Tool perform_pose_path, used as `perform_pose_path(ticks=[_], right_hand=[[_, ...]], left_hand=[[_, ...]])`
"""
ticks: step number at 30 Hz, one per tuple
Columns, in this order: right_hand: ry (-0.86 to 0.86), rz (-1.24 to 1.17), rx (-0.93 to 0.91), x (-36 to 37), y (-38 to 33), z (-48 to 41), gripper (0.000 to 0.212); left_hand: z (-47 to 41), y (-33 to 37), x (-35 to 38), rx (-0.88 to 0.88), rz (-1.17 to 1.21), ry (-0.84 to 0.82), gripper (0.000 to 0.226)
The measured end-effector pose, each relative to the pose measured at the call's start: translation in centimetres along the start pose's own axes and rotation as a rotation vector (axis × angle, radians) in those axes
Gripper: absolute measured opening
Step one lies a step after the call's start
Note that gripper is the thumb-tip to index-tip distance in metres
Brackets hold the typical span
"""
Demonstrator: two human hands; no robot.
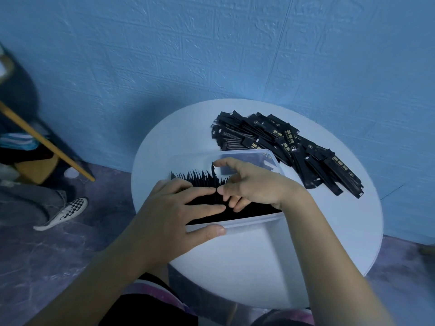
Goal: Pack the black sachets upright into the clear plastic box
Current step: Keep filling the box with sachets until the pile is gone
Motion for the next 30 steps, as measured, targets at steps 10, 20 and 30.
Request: perform_pose_path(ticks=[10,20,30], right_hand=[[-0.001,0.067,-0.006,0.01,-0.1,-0.34,0.042],[0.073,-0.01,-0.029,-0.2,-0.02,-0.11,0.043],[0.116,-0.073,-0.078,-0.25,-0.06,0.4,0.039]], left_hand=[[-0.03,0.0,-0.04,0.005,0.008,0.023,0.047],[-0.04,0.05,-0.06,0.007,0.003,0.015,0.05],[-0.46,0.43,-0.28,0.006,-0.081,-0.1,0.057]])
Point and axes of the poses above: each hand's wrist, its own z-axis away from the middle knuckle, its own x-axis out of the palm, y = z × x, the point moved 5 cm from there along -z, towards the middle knuckle, and after that the axes turned 5 degrees about x, right-handed, at the moved point
